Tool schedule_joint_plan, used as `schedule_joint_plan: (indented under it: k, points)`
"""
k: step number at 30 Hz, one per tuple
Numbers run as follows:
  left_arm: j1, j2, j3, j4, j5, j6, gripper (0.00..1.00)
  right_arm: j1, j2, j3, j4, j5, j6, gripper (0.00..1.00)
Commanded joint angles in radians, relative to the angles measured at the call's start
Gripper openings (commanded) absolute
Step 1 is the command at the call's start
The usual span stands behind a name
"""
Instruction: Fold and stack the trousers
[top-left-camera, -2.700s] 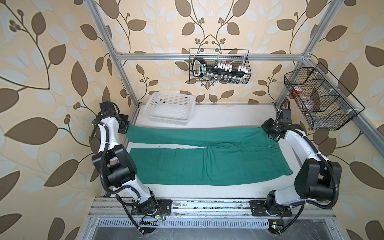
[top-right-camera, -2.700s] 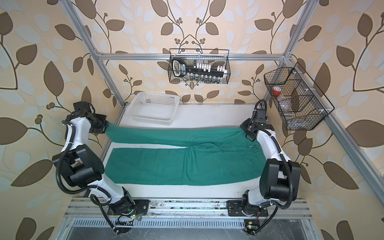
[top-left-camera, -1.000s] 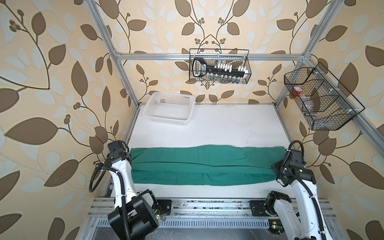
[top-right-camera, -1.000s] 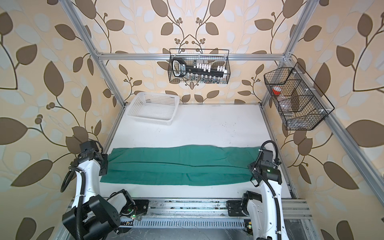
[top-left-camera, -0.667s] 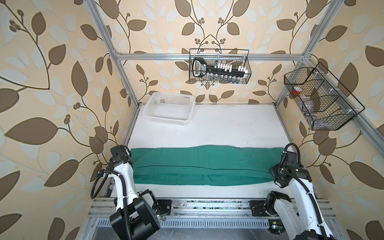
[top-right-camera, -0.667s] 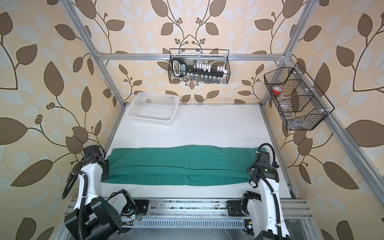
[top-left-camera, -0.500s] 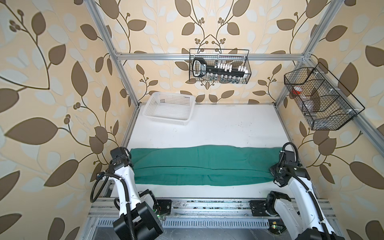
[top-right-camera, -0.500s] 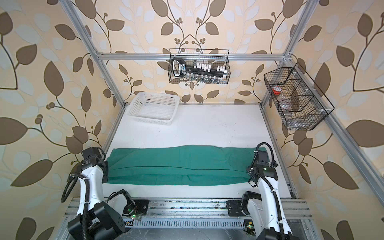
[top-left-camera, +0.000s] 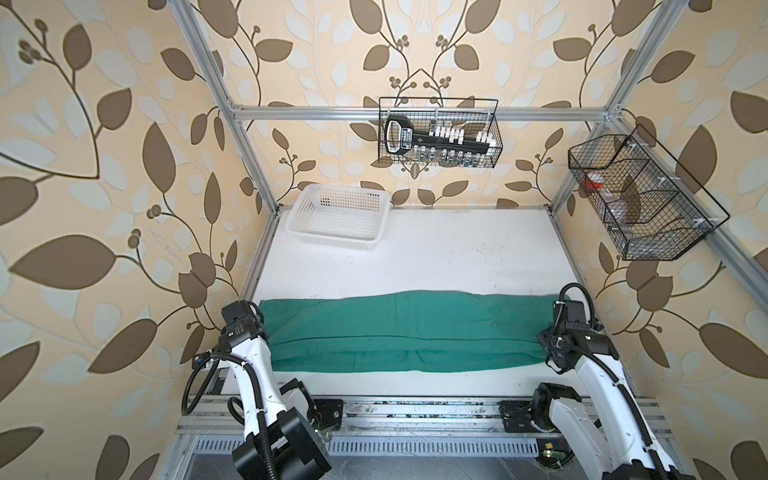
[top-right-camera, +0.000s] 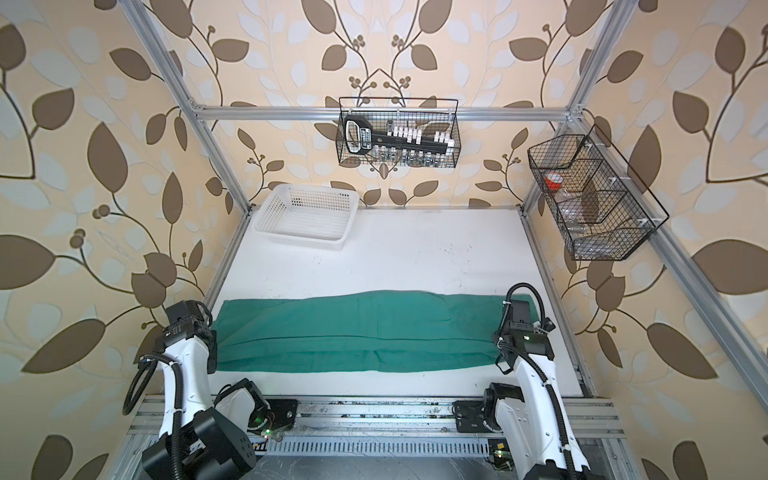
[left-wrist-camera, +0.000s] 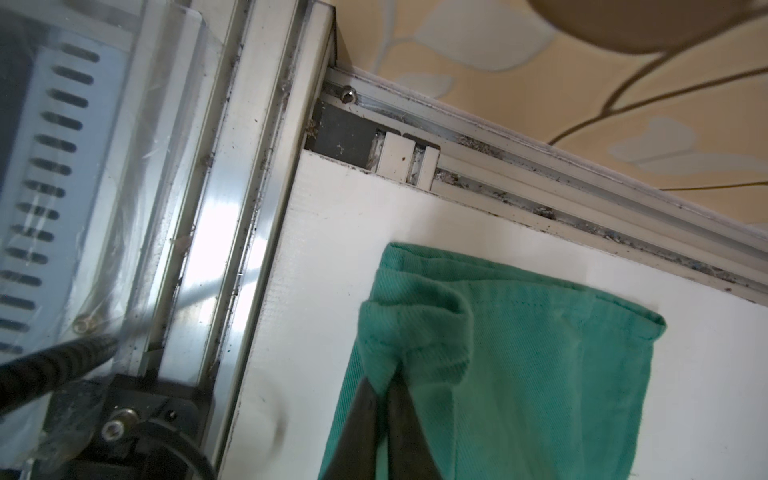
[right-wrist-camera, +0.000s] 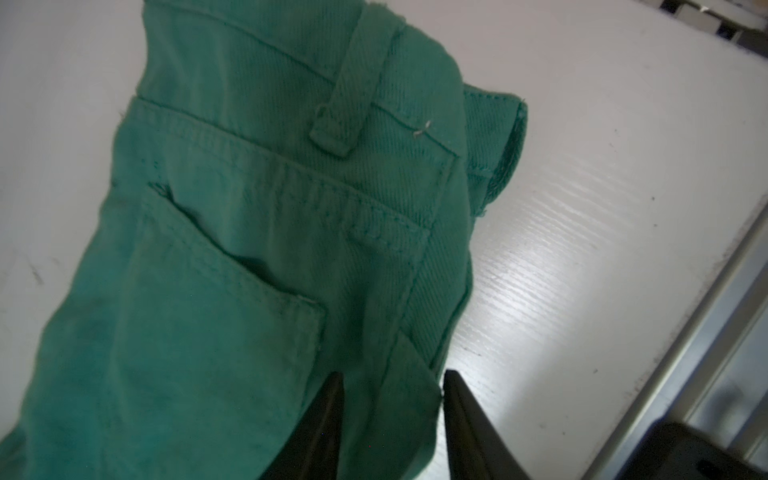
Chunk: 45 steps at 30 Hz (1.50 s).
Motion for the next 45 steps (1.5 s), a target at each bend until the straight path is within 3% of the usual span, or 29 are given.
schedule_joint_plan:
  k: [1,2,4,6,10,13,15,19,24,33,45]
  points:
    - [0.015,-0.049,0.064,-0.042,-0.046,0.008,0.2,0.005,-0.028,0.066,-0.024,0.051,0.007,0.49]
    - [0.015,-0.062,0.073,-0.046,-0.043,0.011,0.24,0.008,-0.032,0.08,-0.024,0.048,0.004,0.5]
    - [0.015,-0.091,0.093,-0.056,-0.035,0.016,0.43,0.031,-0.034,0.115,-0.025,0.037,0.002,0.53]
    - [0.015,-0.106,0.111,-0.057,-0.009,0.034,0.46,0.078,-0.04,0.154,-0.028,0.059,-0.009,0.55]
    - [0.013,-0.114,0.088,0.022,0.235,0.096,0.61,0.213,-0.028,0.209,0.057,0.074,-0.071,0.57]
    - [0.002,-0.063,0.037,0.126,0.447,0.121,0.65,0.302,0.074,0.214,0.146,-0.013,-0.11,0.58]
    - [-0.054,0.004,0.049,0.131,0.492,0.152,0.67,0.359,0.137,0.194,0.234,-0.088,-0.126,0.59]
    - [-0.277,0.082,0.046,0.193,0.456,0.139,0.67,0.478,0.253,0.142,0.413,-0.146,-0.119,0.59]
    - [-0.386,0.22,0.002,0.315,0.452,0.129,0.64,0.492,0.438,0.121,0.506,-0.169,-0.112,0.61]
    - [-0.422,0.479,-0.022,0.457,0.482,0.15,0.51,0.455,0.636,0.088,0.611,-0.232,-0.071,0.61]
    - [-0.422,0.774,0.175,0.498,0.456,0.188,0.5,0.372,0.882,0.264,0.631,-0.193,-0.129,0.6]
